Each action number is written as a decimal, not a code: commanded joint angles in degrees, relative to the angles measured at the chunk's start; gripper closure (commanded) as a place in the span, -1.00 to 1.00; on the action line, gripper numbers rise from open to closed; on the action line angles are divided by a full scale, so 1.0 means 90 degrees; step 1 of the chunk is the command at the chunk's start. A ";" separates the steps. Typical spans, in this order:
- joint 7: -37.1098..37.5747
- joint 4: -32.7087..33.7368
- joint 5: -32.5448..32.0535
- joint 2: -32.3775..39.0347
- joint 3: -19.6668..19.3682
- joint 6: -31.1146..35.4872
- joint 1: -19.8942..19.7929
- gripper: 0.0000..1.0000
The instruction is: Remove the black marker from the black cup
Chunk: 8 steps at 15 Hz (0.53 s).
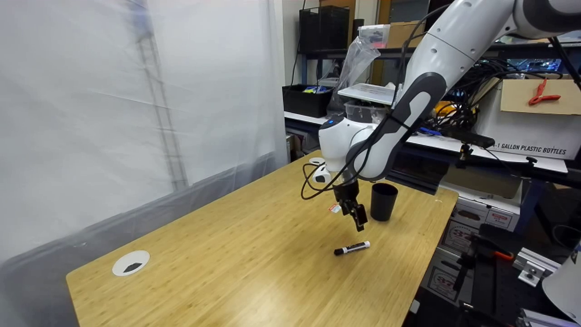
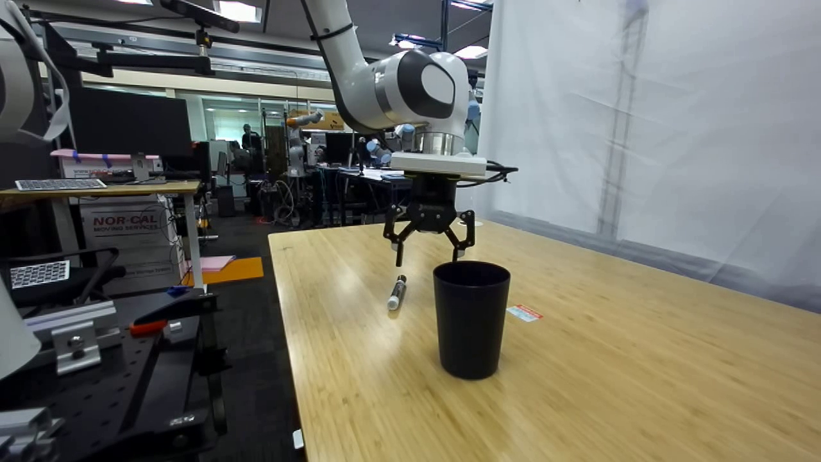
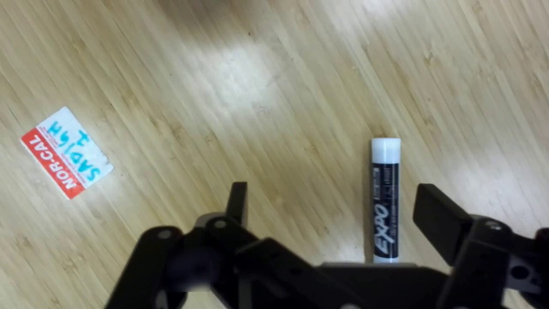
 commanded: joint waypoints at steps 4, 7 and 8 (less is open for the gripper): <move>0.1294 0.0461 0.0058 -0.0552 -0.0198 -0.1227 0.0100 -1.00; 0.1715 0.0687 0.0076 -0.0812 -0.0247 -0.1712 0.0091 -1.00; 0.1840 0.0722 0.0078 -0.0863 -0.0262 -0.1808 0.0085 -1.00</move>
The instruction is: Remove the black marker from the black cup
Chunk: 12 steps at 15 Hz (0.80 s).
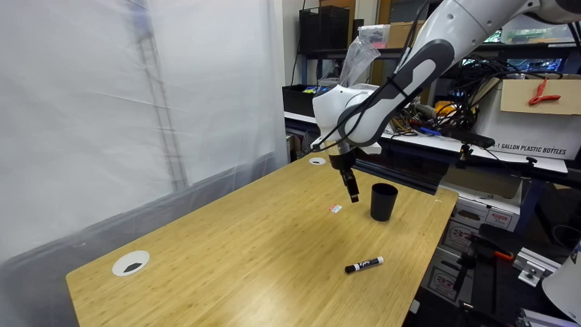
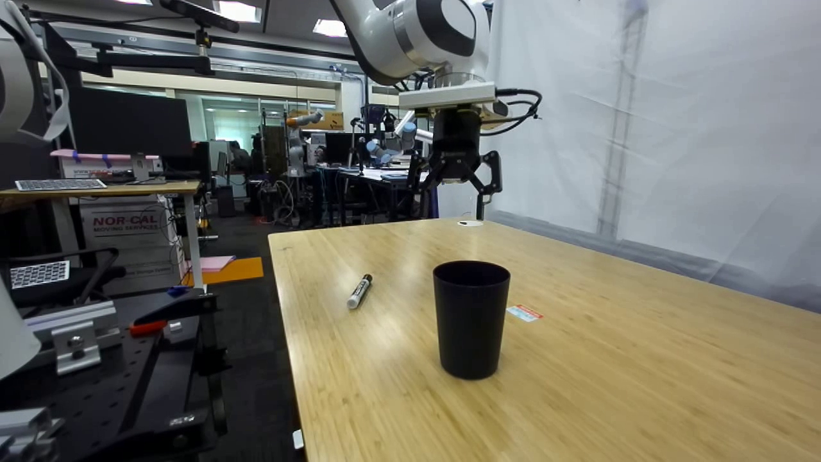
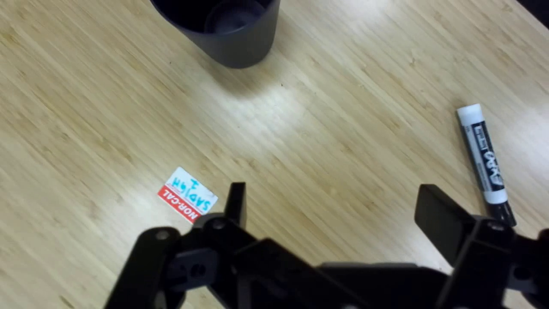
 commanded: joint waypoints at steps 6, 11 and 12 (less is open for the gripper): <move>0.0667 0.0187 0.0687 -0.0238 -0.0135 -0.0457 -0.0155 -1.00; 0.0633 0.0169 0.0722 -0.0176 -0.0191 -0.0327 -0.0147 -1.00; 0.0636 0.0169 0.0730 -0.0176 -0.0189 -0.0328 -0.0145 -1.00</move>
